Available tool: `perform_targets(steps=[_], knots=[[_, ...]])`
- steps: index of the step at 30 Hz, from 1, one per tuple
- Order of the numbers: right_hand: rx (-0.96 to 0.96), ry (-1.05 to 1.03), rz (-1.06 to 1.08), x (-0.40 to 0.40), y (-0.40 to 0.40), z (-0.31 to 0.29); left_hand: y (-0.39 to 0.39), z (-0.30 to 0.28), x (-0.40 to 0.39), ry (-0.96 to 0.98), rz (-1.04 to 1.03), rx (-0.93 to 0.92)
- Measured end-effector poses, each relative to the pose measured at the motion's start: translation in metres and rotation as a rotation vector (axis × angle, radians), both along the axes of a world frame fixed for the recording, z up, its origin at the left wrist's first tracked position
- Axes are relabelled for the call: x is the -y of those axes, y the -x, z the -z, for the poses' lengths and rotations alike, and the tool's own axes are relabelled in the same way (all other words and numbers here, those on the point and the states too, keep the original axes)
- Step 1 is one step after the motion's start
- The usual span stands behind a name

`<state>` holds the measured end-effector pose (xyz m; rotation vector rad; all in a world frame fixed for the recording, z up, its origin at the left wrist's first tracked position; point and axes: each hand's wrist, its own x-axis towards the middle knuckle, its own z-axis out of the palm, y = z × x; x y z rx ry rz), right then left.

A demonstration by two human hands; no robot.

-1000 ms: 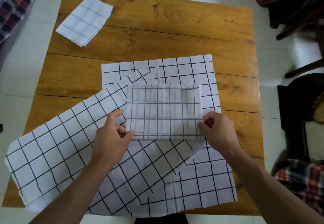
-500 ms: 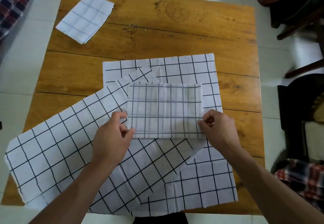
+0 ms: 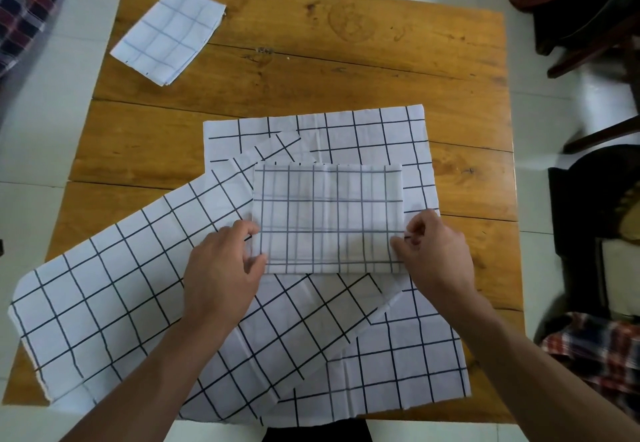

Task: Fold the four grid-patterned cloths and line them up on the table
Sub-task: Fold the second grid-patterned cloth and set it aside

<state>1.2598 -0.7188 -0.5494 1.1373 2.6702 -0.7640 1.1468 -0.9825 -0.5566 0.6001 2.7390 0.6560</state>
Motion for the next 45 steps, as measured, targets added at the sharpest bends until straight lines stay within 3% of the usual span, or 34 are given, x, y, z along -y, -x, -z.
perform_targets(steps=[2, 5, 10, 20, 26, 30, 37, 45], knots=[[-0.032, -0.062, -0.063, 0.002, -0.002, 0.000, 0.000, 0.000, -0.001, 0.022, 0.048, -0.038], [-0.075, -0.140, -0.323, 0.008, -0.001, -0.001, 0.000, 0.002, -0.002, 0.047, 0.106, -0.058], [0.049, -0.005, -0.680, 0.014, 0.006, 0.007, 0.001, 0.003, -0.003, 0.093, 0.115, -0.065], [0.232, -0.065, -0.684, -0.011, 0.011, 0.009, -0.001, 0.002, -0.019, 0.175, 0.114, -0.069], [0.285, -0.089, -0.696, -0.010, 0.020, 0.003, -0.027, 0.004, -0.086, 0.095, 0.455, -0.048], [0.293, -0.091, -0.717, -0.012, 0.022, 0.003, -0.026, 0.021, -0.103, 0.134, 0.538, -0.045], [0.292, -0.079, -0.831, -0.036, 0.025, 0.006, 0.000, 0.026, -0.052, 0.144, 0.581, 0.001], [0.428, -0.171, -0.926, -0.059, 0.042, -0.001, 0.030, 0.019, -0.001, 0.211, 0.530, 0.044]])
